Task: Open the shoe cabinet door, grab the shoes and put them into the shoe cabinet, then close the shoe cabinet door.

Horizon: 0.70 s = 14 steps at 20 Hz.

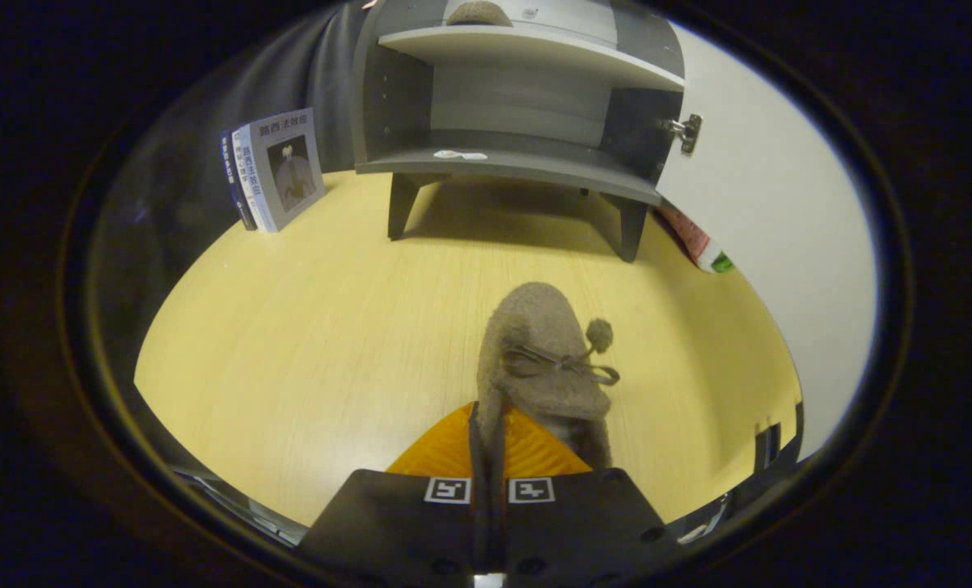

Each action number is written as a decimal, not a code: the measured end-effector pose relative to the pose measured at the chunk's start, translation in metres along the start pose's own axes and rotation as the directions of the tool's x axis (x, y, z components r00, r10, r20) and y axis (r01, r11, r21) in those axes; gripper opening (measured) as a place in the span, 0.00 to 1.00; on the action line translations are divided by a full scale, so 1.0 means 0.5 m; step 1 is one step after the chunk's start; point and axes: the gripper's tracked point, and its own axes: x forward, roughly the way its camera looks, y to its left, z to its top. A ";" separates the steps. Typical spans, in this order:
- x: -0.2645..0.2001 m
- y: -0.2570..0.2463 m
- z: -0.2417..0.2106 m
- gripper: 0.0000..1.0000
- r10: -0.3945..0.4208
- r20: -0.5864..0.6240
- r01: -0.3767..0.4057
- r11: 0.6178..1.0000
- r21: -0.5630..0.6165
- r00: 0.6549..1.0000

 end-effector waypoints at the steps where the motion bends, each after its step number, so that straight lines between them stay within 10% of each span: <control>1: -0.014 -0.006 0.023 0.03 0.007 0.014 -0.007 1.000 0.008 1.000; 14: -0.249 -0.091 0.489 0.03 0.024 0.306 -0.026 1.000 0.005 0.952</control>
